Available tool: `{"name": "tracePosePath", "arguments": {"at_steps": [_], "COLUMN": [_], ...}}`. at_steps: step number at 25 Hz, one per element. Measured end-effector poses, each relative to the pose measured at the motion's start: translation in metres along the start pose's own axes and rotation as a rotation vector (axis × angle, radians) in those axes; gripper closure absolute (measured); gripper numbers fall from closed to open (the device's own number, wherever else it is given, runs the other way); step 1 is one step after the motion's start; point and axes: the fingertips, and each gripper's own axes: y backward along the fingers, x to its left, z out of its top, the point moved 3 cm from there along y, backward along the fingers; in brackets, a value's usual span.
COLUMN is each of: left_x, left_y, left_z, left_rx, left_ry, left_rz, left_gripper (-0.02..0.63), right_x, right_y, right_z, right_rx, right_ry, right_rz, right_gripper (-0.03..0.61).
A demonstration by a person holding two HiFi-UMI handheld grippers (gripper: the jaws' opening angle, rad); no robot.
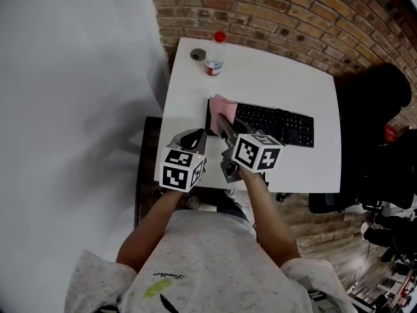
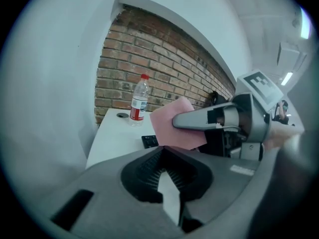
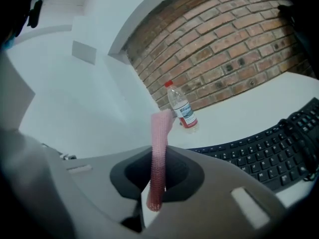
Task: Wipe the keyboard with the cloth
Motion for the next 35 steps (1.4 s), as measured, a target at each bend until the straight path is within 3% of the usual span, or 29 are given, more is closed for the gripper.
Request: {"name": "tracePosePath", "arguments": {"at_steps": [8,18,35], "left_x": [0.014,0.02,-0.005], "left_y": [-0.013,-0.025,-0.056], "left_z": [0.004,0.005,0.018], "left_rx": [-0.004,0.018,0.035], "left_ry": [0.073,0.126,0.09], "left_rz": [0.124,0.225,0.212], "left_gripper": [0.62,0.618,0.62], "right_x": [-0.015,-0.036,-0.078], "right_y": [-0.04,-0.068,-0.052], "right_z": [-0.007,-0.009,-0.004], "right_rx": [0.11,0.204,0.232], "right_ry": [-0.091,-0.119,-0.069], "right_rz": [0.11,0.115,0.012], "right_gripper": [0.563,0.561,0.569]}}
